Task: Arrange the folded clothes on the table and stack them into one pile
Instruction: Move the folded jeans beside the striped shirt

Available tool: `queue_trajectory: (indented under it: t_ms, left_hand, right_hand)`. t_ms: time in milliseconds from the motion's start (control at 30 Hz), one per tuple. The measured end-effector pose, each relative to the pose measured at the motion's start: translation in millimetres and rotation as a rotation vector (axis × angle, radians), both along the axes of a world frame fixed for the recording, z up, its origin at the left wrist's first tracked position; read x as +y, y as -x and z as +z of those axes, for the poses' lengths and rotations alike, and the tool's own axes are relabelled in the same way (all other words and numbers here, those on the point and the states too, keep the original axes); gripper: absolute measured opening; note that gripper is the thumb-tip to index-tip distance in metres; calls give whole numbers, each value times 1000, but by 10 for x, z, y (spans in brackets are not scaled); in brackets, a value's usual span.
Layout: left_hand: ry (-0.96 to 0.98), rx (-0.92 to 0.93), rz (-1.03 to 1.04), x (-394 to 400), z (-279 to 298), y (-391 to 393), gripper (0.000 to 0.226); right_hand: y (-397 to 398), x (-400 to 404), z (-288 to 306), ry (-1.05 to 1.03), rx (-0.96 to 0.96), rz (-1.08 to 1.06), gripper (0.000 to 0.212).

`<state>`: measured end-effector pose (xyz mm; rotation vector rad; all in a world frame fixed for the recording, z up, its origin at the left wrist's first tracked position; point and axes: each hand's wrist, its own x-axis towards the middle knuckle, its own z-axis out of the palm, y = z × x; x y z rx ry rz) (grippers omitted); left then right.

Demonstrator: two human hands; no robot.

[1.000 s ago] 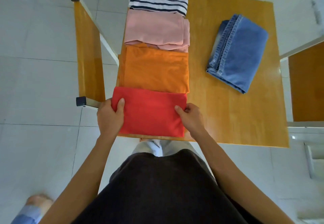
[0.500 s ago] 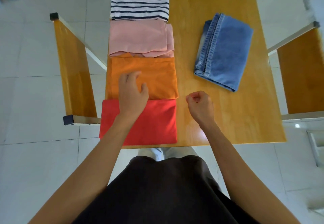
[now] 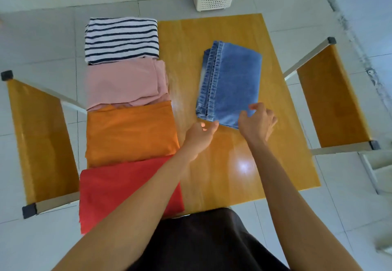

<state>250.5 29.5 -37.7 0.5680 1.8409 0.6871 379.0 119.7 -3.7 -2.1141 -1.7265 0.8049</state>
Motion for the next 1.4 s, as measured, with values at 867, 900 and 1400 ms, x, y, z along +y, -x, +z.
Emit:
queue_trajectory:
  t_ms: [867, 900, 1400]
  left_hand:
    - [-113, 375, 552, 1405, -81, 1059, 56]
    - [-105, 383, 547, 1495, -62, 1149, 54]
    - [-102, 605, 492, 2443, -118, 2383, 34]
  right_hand:
    - [541, 2391, -307, 391, 33, 437, 75]
    - [575, 2411, -319, 411, 88, 425, 72]
    - [1742, 3114, -587, 184, 187, 307, 68]
